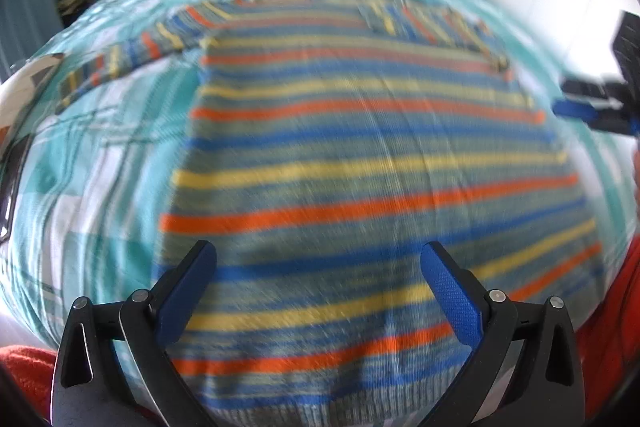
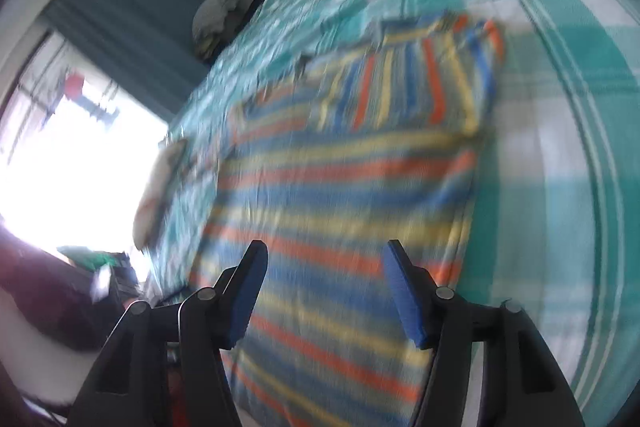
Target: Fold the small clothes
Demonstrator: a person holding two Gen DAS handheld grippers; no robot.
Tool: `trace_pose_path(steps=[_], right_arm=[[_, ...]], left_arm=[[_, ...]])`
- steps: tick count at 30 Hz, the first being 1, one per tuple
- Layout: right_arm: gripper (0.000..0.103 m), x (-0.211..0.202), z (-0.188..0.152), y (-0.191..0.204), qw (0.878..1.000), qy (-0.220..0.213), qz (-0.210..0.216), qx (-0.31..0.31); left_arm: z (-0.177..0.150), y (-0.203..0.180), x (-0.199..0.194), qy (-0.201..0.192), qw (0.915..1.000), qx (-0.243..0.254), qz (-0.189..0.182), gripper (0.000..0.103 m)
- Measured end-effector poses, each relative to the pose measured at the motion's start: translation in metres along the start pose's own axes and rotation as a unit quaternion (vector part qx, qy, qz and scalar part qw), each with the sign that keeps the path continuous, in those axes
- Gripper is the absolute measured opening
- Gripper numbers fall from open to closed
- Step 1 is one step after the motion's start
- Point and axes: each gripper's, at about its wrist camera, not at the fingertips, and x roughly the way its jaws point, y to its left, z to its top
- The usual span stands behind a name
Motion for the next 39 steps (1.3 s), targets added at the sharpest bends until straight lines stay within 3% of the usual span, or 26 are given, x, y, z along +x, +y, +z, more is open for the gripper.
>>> trace_pose_path(steps=[4,6,11,12,15,19,22,24,27,29,33,34,35,36,37,39], right_arm=[[0.060,0.013,-0.074,0.012,0.997,0.036,-0.065,-0.030],[0.060,0.005,-0.100,0.019,0.996,0.007,-0.083,-0.032],[0.062,-0.023,-0.109,0.033,0.993,-0.049,-0.093,-0.055],[0.068,-0.026,-0.108,0.037,0.991,-0.055,-0.101,-0.070],[0.070,-0.016,-0.110,0.036,0.988,-0.050,-0.116,-0.083],[0.070,0.000,-0.118,0.026,0.991,-0.020,-0.107,-0.075],[0.070,0.003,-0.121,0.029,0.989,-0.018,-0.115,-0.088],[0.070,0.006,-0.120,0.029,0.990,-0.017,-0.115,-0.083],[0.071,0.010,-0.119,0.027,0.990,-0.013,-0.119,-0.075],[0.073,0.013,-0.120,0.030,0.989,-0.009,-0.125,-0.080],[0.079,0.021,-0.123,0.038,0.983,0.001,-0.147,-0.110],[0.080,0.024,-0.124,0.042,0.980,0.005,-0.157,-0.123],[0.083,0.026,-0.126,0.044,0.978,0.007,-0.164,-0.132],[0.085,0.028,-0.127,0.046,0.976,0.008,-0.170,-0.138],[0.086,0.030,-0.127,0.048,0.974,0.009,-0.174,-0.142],[0.089,0.033,-0.128,0.050,0.974,0.011,-0.177,-0.144]], left_arm=[[-0.006,-0.014,0.006,0.007,0.9989,0.036,0.029,0.102],[-0.006,-0.015,0.004,0.005,0.9988,0.038,0.030,0.102],[-0.005,-0.002,-0.012,-0.009,0.9999,0.000,0.013,0.102],[-0.004,0.001,-0.016,-0.015,0.9998,-0.008,0.009,0.102],[0.008,0.021,-0.026,-0.029,0.9988,-0.037,-0.008,0.102],[0.048,0.090,-0.032,-0.050,0.9925,-0.110,-0.014,0.102],[0.084,0.176,-0.024,-0.065,0.9805,-0.182,0.034,0.102],[0.101,0.248,-0.012,-0.069,0.9607,-0.258,0.076,0.102],[0.111,0.322,0.012,-0.048,0.9402,-0.325,0.088,0.101],[0.116,0.345,0.027,-0.040,0.9366,-0.336,0.090,0.101],[0.133,0.355,0.055,-0.046,0.9427,-0.318,0.091,0.098],[0.138,0.355,0.061,-0.050,0.9448,-0.312,0.087,0.083],[0.143,0.355,0.068,-0.050,0.9486,-0.304,0.070,0.036],[0.147,0.355,0.070,-0.046,0.9509,-0.301,0.056,0.001],[0.151,0.355,0.071,-0.040,0.9524,-0.298,0.049,0.001],[0.169,0.340,0.050,-0.079,0.9568,-0.272,0.067,0.001]])
